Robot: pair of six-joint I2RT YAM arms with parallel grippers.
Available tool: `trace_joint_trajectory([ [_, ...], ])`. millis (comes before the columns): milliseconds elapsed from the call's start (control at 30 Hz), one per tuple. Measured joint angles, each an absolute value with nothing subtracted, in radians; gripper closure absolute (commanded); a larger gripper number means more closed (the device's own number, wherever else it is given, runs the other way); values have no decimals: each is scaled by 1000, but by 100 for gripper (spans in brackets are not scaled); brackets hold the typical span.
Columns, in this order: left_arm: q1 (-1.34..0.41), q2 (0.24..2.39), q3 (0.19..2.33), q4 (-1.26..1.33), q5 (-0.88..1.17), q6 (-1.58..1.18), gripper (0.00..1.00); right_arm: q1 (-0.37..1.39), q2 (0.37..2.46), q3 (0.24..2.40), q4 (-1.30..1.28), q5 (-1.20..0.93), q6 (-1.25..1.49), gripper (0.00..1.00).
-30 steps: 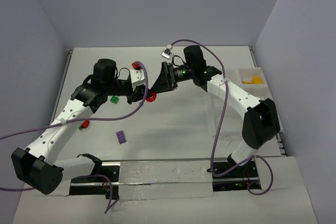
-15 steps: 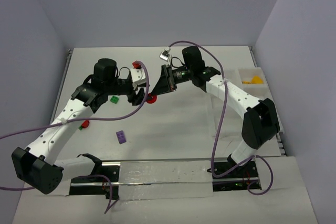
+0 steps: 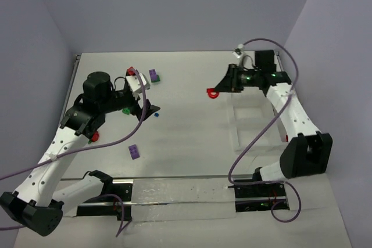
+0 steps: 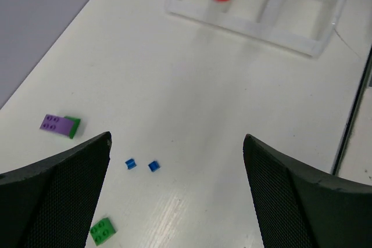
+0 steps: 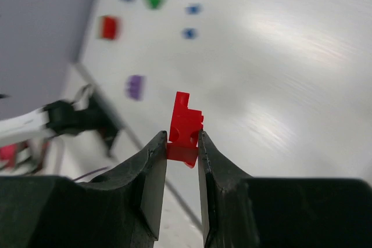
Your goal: Sort the legos into containers by color
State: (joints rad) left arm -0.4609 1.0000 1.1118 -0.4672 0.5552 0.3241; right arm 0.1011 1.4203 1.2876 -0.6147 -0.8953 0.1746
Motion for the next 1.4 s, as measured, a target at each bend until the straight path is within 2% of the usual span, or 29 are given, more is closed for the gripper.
trace_joint_trajectory([
  [167,-447,1003,1078,-469,473,278,1,-133,1218,1171,-785,-627,-103,100],
  [267,-429,1016,1044,-477,438,255,1,-335,1130,1107,-863,-446,-252,100],
  [500,-417,1060,1034,-489,411,223,1,-621,1139,1086,-918,-210,-505,100],
  [667,-409,1104,1042,-492,399,209,1,-678,1170,1055,-882,-110,-593,100],
  [733,-394,1118,1049,-495,398,197,1,-678,1193,1044,-864,-89,-608,93],
  [833,-357,1124,1054,-498,401,180,1,-678,1233,1030,-836,-67,-623,77],
  [867,-338,1124,1054,-500,406,172,1,-678,1246,1027,-827,-64,-625,62],
  [933,-294,1124,1054,-506,416,160,1,-678,1269,1024,-820,-64,-626,44],
  [1067,-210,1123,1054,-520,430,141,1,-678,1295,1026,-816,-78,-623,31],
  [1267,-155,1109,1053,-531,448,130,1,-672,1313,1051,-846,-140,-619,27],
  [1400,-89,1089,1053,-546,458,114,1,-622,1305,1096,-889,-196,-595,18],
])
